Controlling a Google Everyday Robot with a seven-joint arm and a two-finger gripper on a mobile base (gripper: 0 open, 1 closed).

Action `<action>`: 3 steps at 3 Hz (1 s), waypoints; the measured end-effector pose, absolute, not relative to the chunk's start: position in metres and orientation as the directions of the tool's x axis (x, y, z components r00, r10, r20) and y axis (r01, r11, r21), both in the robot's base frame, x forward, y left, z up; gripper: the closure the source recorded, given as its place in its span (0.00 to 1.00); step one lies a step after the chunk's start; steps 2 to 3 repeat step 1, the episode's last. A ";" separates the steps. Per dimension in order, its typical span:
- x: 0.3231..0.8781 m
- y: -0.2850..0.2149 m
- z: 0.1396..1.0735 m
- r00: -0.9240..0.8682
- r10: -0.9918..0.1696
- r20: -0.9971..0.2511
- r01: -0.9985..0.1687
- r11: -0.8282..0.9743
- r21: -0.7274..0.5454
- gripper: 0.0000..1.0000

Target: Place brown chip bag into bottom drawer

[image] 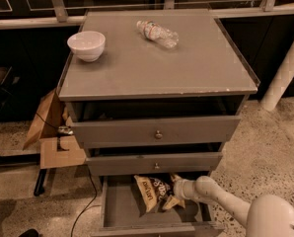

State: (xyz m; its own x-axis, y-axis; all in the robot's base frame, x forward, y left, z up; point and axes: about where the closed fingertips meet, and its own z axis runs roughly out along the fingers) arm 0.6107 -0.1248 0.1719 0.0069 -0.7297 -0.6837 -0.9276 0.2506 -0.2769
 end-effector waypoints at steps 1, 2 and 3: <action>0.611 -0.125 0.172 0.007 -0.730 -0.684 -0.928 0.251 -0.277 0.00; 0.611 -0.125 0.172 0.007 -0.730 -0.684 -0.928 0.251 -0.277 0.00; 0.611 -0.125 0.172 0.007 -0.730 -0.684 -0.928 0.251 -0.277 0.00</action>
Offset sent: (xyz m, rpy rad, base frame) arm 0.0000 0.0000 0.0000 0.0000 0.0000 0.0000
